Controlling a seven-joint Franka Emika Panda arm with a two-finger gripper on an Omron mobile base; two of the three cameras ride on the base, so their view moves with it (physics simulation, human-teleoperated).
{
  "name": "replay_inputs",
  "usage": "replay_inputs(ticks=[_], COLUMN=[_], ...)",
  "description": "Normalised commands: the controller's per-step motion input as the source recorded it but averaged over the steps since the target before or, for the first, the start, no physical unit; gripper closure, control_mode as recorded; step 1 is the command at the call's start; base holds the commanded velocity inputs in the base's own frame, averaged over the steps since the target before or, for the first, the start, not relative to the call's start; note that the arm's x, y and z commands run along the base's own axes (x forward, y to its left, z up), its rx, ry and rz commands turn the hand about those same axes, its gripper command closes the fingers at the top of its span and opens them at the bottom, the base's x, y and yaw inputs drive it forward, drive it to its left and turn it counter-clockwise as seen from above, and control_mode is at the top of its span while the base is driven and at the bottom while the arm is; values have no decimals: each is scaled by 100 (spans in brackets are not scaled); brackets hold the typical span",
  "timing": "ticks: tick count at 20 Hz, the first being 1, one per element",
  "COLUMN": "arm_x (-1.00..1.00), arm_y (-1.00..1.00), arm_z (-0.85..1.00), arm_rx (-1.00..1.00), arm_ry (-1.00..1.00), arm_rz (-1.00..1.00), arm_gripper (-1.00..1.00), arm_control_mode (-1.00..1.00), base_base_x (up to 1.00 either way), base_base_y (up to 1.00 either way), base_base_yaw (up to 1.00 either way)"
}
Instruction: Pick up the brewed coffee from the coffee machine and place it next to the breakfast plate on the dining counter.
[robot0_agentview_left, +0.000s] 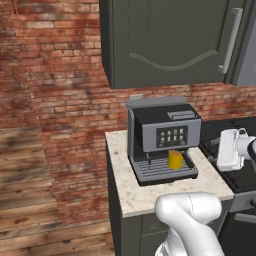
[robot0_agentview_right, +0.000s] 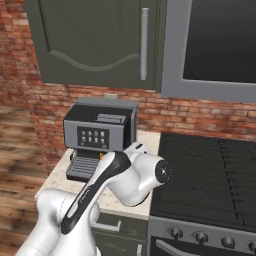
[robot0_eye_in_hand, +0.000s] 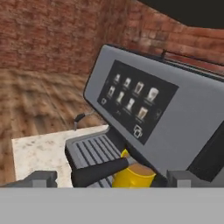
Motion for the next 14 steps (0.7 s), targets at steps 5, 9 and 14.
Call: replay_inputs(ticks=[5,9,14], arm_x=[1,13,21], arm_y=[0,0,-1], arm_z=[-34,-22,-15], arm_rx=[18,17,16], arm_ry=[-6,0,0], arm_rz=[10,5,0], arm_gripper=[-100,-100,-100], arm_control_mode=[-100,-100,-100], base_base_x=[0,0,0], base_base_y=[0,0,0], base_base_yaw=[0,0,0])
